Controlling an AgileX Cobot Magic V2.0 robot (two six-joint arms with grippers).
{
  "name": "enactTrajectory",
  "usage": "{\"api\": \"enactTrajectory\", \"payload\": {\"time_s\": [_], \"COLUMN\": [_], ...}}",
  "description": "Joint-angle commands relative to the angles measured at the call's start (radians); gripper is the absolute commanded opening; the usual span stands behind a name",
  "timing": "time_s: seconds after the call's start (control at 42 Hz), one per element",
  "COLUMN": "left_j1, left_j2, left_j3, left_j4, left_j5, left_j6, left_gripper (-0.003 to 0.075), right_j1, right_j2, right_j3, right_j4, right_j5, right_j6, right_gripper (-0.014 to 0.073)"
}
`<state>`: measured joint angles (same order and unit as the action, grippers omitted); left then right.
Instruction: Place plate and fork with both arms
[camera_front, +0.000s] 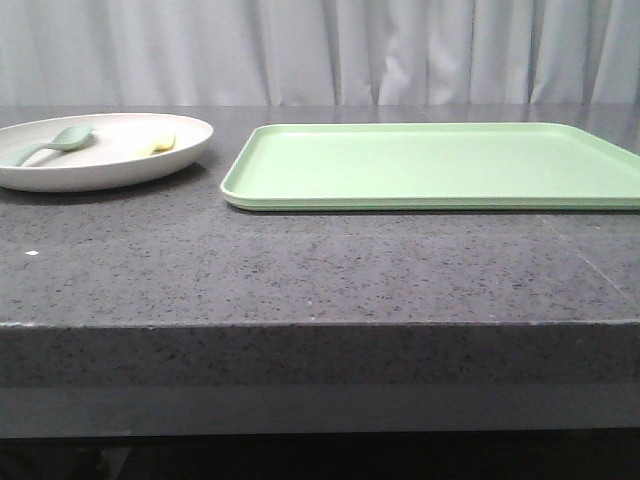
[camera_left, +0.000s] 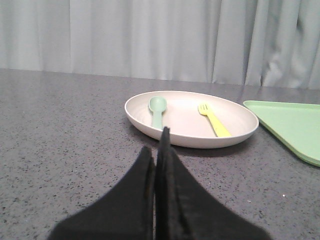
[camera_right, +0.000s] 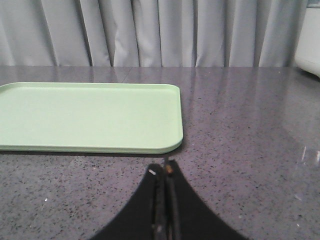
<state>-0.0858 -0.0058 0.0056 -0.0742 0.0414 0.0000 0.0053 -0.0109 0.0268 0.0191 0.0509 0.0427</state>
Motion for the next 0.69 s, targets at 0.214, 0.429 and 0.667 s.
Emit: {"api": "enactTrajectory", "payload": {"time_s": [0.214,0.429,0.667], "left_j1": [0.001,0.001,0.001], "left_j2": [-0.02,-0.02,-0.02], "left_j3": [0.002,0.002,0.002], "left_j4": [-0.001,-0.001,-0.001], "left_j5": [-0.083,-0.083,-0.085], "left_j6": [-0.006,-0.006,-0.006], "left_gripper": [-0.0018,-0.0018,-0.0018], "right_j1": [0.001,0.001,0.001], "right_j2": [-0.018,-0.018,-0.018], "right_j3": [-0.004,-0.004,-0.004], "right_j4": [-0.006,-0.006,-0.019], "right_j5": [-0.084,-0.084,-0.21], "right_j6": [-0.006,-0.006,-0.007], "right_gripper": [-0.0062,-0.0062,-0.0062]}}
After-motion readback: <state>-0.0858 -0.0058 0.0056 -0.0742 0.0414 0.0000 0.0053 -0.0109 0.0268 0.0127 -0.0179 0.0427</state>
